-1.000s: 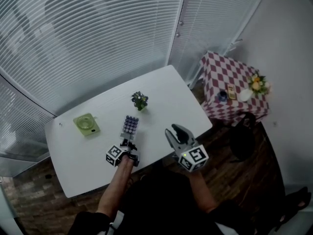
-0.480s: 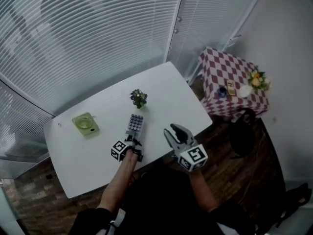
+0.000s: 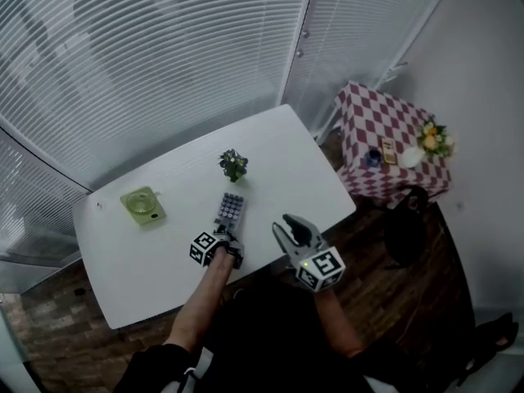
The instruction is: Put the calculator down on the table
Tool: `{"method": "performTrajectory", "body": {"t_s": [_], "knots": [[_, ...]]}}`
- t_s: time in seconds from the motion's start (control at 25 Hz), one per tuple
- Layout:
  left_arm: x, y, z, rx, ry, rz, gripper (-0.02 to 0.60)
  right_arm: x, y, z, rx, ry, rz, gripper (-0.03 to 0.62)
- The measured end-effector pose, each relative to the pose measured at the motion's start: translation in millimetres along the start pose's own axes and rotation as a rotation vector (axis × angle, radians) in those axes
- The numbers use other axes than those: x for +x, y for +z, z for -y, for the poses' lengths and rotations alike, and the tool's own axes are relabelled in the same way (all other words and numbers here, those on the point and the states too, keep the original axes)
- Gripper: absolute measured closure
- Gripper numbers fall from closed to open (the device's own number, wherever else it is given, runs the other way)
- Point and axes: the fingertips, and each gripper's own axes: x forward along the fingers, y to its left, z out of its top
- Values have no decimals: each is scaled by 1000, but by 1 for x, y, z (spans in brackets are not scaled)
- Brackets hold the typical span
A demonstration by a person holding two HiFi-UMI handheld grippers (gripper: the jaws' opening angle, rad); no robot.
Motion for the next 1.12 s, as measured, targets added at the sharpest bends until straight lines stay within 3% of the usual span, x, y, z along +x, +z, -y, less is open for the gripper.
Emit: {"method": "performTrajectory", "body": {"t_s": [0.36, 0.52, 0.64, 0.76, 0.88, 1.12], "knots": [[6, -2, 1, -17, 5, -1, 482, 3, 1, -15, -82, 61, 0, 471], [6, -1, -12, -8, 109, -19, 477, 5, -2, -17, -55, 65, -15, 471], [4, -1, -18, 25, 202, -38, 427, 7, 0, -22, -105, 66, -19, 471], [4, -3, -8, 24, 240, -50, 309, 8, 4, -22, -124, 61, -23, 471], [2, -6, -2, -1, 271, -49, 302, 8, 4, -22, -120, 70, -25, 471], [-6, -13, -4, -70, 258, -45, 301, 6, -2, -21, -96, 74, -27, 471]]}}
